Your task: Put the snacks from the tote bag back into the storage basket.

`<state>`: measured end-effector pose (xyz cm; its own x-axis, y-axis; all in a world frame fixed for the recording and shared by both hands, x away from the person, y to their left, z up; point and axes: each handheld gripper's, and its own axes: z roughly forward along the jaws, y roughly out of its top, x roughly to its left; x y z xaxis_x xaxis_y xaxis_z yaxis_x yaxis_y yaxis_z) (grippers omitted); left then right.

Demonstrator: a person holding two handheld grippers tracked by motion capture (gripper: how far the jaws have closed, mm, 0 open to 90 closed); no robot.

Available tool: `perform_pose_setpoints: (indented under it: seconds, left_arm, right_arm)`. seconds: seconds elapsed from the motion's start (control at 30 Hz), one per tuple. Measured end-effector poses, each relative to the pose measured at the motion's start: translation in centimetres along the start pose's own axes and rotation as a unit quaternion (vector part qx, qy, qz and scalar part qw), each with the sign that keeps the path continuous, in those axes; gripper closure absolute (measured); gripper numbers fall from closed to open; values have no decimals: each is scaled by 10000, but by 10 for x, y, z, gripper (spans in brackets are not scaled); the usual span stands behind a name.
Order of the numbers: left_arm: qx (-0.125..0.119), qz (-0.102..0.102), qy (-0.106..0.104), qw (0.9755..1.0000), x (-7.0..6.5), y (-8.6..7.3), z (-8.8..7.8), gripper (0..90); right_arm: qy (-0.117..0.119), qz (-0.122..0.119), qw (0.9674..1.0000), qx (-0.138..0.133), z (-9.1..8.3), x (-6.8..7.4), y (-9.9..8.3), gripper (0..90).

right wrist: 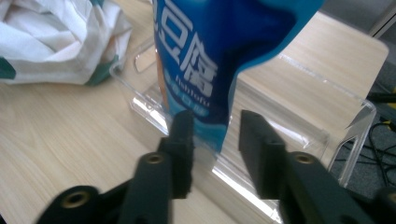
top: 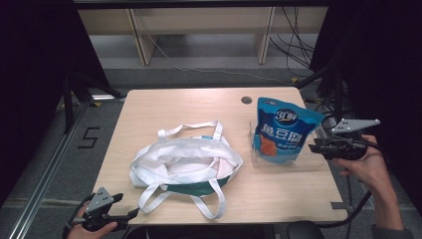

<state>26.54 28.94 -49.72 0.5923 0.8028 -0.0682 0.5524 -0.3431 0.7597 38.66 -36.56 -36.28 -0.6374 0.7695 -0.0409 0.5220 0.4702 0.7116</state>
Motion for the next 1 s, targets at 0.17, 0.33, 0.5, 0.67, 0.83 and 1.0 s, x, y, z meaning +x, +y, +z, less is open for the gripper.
perform_pose_setpoints:
  seconds: [0.17, 0.33, 0.5, 0.67, 0.83, 1.0]
  left_arm:
    - [-121, -94, -53, 9999, -2, 0, 1, 201]
    - [73, 199, -15, 9998, 3, 1, -2, 201]
    - [3, 98, 29, 9999, 1, 0, 0, 201]
    - [87, 205, -23, 9998, 3, 1, -2, 201]
    - [2, 114, 66, 9999, 1, 0, 0, 201]
    - [51, 134, 20, 9999, 2, 0, 0, 201]
  right_arm:
    - [-48, -128, 9999, -82, 18, 0, -8, 900]
    - [-36, -21, 10000, -61, 32, 1, -9, 900]
    - [-176, 10, 9998, 15, 45, -1, -6, 900]
    - [-252, 4, 9996, 156, 49, -5, -4, 900]
    - [-181, 219, 9996, -74, 53, -20, -7, 900]
    - [-233, 302, 9993, -63, 58, -29, -6, 900]
